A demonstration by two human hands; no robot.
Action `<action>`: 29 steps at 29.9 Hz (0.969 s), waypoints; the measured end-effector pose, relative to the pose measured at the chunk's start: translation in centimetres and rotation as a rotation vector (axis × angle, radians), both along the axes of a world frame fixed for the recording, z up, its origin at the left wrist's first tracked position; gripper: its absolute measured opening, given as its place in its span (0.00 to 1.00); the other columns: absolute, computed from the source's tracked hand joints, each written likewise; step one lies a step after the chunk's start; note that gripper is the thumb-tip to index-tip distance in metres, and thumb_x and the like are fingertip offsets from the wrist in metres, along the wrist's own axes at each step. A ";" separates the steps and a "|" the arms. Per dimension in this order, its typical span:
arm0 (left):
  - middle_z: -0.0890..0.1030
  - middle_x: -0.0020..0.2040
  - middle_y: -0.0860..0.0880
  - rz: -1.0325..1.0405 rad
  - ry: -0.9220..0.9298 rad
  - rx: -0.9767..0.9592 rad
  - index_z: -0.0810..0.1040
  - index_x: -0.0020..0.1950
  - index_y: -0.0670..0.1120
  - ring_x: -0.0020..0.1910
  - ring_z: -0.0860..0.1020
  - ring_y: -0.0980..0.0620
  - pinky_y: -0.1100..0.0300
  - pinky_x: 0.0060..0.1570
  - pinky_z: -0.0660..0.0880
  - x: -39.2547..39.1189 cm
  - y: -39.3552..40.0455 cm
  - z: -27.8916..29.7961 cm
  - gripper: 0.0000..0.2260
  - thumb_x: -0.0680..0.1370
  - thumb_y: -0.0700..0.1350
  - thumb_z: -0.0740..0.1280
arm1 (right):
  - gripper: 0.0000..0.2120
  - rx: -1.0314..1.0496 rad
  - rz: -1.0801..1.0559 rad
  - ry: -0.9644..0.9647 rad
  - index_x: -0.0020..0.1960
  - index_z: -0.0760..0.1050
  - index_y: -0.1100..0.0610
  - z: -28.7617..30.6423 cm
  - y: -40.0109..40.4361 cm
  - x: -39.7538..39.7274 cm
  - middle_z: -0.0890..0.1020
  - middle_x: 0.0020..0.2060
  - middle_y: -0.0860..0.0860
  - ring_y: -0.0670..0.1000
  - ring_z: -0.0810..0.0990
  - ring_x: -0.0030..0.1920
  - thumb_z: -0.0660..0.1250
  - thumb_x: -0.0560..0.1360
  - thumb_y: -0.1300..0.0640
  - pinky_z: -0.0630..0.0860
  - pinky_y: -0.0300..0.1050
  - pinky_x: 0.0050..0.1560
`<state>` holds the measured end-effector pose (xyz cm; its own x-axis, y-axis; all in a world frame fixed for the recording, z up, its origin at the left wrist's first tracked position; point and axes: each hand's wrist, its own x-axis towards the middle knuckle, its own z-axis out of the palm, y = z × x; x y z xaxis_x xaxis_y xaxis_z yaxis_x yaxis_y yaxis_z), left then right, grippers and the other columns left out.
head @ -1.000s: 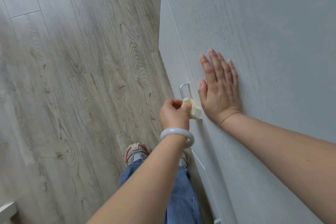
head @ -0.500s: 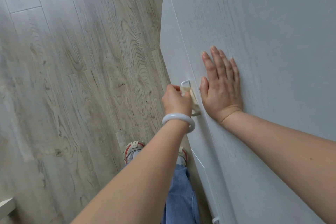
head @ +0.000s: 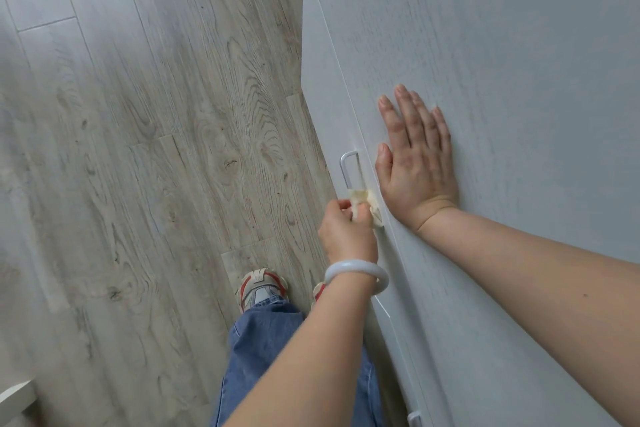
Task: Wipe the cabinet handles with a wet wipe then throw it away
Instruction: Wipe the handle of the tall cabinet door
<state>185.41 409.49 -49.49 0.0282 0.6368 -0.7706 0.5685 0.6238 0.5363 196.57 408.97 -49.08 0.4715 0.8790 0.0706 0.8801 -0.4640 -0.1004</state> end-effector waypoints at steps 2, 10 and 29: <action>0.82 0.43 0.52 0.046 -0.026 -0.034 0.76 0.50 0.47 0.45 0.80 0.52 0.56 0.50 0.77 -0.4 -0.3 0.1 0.05 0.76 0.45 0.67 | 0.28 -0.003 0.001 0.003 0.76 0.59 0.56 0.0 0.0 0.0 0.60 0.76 0.55 0.54 0.57 0.76 0.52 0.77 0.54 0.53 0.56 0.75; 0.81 0.45 0.51 0.040 -0.077 0.014 0.78 0.50 0.47 0.44 0.81 0.53 0.59 0.48 0.78 0.7 3.0 -0.2 0.06 0.74 0.41 0.69 | 0.28 -0.014 -0.003 0.007 0.77 0.59 0.56 0.0 0.0 0.0 0.59 0.76 0.54 0.53 0.57 0.76 0.53 0.76 0.54 0.53 0.57 0.75; 0.84 0.44 0.45 -0.141 -0.219 -0.012 0.79 0.41 0.48 0.44 0.84 0.47 0.49 0.52 0.80 0.3 8.6 -0.3 0.05 0.71 0.40 0.74 | 0.28 -0.014 0.004 0.011 0.76 0.59 0.56 0.1 -0.1 -0.1 0.59 0.76 0.55 0.54 0.57 0.76 0.53 0.77 0.54 0.54 0.57 0.75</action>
<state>185.68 418.08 -49.78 0.2829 0.6056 -0.7438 0.5218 0.5535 0.6492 196.51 408.87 -48.95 0.4687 0.8818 0.0531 0.8808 -0.4619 -0.1039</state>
